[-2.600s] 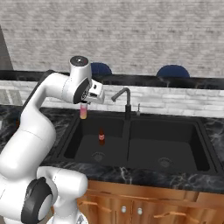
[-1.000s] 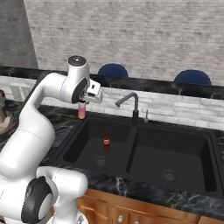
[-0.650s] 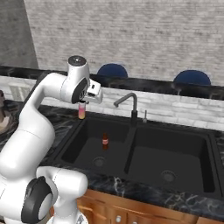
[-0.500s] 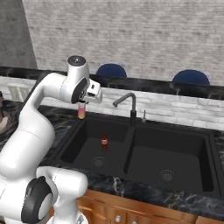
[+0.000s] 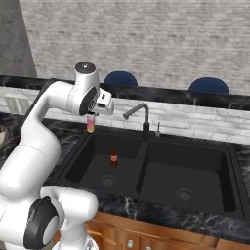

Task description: Place the large bottle from the dining counter next to the other large bottle outside the sink, and place the small bottle from the dining counter next to the other small bottle inside the sink.

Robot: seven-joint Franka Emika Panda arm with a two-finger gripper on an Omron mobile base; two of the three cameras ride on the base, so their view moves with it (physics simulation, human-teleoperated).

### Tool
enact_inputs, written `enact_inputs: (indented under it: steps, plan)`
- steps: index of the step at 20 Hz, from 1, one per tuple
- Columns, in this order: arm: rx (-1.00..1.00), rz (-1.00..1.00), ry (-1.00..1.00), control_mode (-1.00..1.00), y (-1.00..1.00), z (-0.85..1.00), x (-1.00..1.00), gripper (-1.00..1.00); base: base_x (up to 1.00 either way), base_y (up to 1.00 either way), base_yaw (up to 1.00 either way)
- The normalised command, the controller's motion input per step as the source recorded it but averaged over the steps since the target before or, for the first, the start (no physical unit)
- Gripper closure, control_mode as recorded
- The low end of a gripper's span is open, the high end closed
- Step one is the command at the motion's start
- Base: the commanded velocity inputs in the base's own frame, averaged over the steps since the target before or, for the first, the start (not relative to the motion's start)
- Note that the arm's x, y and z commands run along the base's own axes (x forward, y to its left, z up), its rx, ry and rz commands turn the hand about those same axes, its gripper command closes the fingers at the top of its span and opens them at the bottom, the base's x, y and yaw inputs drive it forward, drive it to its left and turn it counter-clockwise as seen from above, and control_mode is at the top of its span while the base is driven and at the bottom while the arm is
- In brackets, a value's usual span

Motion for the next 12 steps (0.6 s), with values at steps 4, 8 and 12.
enact_inputs:
  steps: [4,8,12]
  plan:
    - [0.0,0.0,0.0,1.0,0.0,0.0,0.0,1.0,0.47,-0.19,-0.15]
    - [0.0,0.0,0.0,1.0,0.0,0.0,0.0,1.0,0.58,-0.02,-0.13]
    - [-0.01,-0.01,0.01,-1.0,0.02,-0.08,0.25,1.0,0.0,0.0,0.0]
